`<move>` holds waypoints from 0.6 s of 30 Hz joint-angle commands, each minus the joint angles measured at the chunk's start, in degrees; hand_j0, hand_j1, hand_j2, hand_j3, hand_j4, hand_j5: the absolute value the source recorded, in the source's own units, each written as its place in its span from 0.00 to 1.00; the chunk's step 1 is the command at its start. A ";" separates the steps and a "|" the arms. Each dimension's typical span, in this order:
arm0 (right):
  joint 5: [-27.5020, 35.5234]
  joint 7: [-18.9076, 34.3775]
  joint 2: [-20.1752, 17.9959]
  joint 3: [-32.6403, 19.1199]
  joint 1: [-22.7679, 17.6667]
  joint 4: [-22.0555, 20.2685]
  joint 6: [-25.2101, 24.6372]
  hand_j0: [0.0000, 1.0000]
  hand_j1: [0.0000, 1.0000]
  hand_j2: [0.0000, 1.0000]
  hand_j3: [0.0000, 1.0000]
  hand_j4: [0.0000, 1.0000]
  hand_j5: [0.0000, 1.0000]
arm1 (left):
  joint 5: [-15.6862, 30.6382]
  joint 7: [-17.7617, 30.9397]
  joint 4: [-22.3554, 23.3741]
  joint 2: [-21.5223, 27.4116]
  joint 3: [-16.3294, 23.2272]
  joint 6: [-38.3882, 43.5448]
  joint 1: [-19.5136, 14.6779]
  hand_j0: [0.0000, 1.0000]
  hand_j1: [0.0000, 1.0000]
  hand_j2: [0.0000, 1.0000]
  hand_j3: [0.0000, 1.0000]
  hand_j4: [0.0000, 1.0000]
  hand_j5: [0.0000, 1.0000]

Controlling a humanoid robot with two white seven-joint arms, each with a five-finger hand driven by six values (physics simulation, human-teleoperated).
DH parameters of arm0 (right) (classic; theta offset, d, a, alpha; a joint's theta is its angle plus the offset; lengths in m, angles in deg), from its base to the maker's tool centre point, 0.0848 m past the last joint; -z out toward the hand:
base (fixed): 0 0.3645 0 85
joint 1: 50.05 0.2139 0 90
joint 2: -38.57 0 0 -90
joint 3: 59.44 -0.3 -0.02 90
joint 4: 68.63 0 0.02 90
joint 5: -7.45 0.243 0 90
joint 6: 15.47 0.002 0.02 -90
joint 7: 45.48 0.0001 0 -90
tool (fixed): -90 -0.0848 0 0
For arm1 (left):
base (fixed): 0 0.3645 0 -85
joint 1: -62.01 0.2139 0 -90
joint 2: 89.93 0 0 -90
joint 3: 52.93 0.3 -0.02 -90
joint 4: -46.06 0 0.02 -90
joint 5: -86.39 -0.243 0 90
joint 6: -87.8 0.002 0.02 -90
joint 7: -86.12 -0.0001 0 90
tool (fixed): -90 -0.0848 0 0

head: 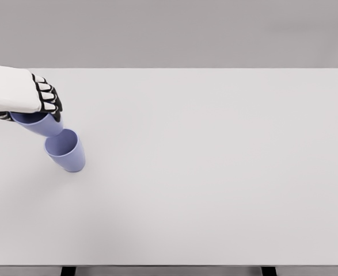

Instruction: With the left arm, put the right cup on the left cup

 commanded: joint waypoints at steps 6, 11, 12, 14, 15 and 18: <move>0.00 0.01 0.00 0.00 0.00 0.02 0.00 1.00 1.00 1.00 1.00 1.00 1.00 | -0.43 -0.08 0.01 0.23 0.59 0.11 0.09 0.57 0.57 0.57 0.57 0.57 0.57; 0.00 0.01 0.00 0.00 0.00 0.02 0.00 1.00 1.00 1.00 1.00 1.00 1.00 | 2.29 -0.08 0.01 0.05 2.35 0.11 0.00 0.57 0.57 0.57 0.57 0.57 0.57; 0.00 0.01 0.00 0.00 0.00 0.02 0.00 1.00 1.00 1.00 1.00 1.00 1.00 | 3.17 -0.08 0.01 0.05 2.35 0.11 0.00 0.57 0.57 0.57 0.57 0.57 0.57; 0.00 0.01 0.00 0.00 0.00 0.02 0.00 1.00 1.00 1.00 1.00 1.00 1.00 | 5.19 -0.08 0.01 0.14 2.61 0.11 0.09 0.56 0.56 0.56 0.56 0.56 0.56; 0.00 0.01 0.00 0.00 0.00 0.02 0.00 1.00 1.00 1.00 1.00 1.00 1.00 | 5.72 -0.08 0.01 0.23 2.97 0.11 0.09 0.56 0.56 0.56 0.56 0.56 0.56; 0.00 0.01 0.00 0.00 0.00 0.02 0.00 1.00 1.00 1.00 1.00 1.00 1.00 | 5.81 -0.08 0.01 0.40 2.97 0.11 0.00 0.56 0.56 0.56 0.56 0.56 0.56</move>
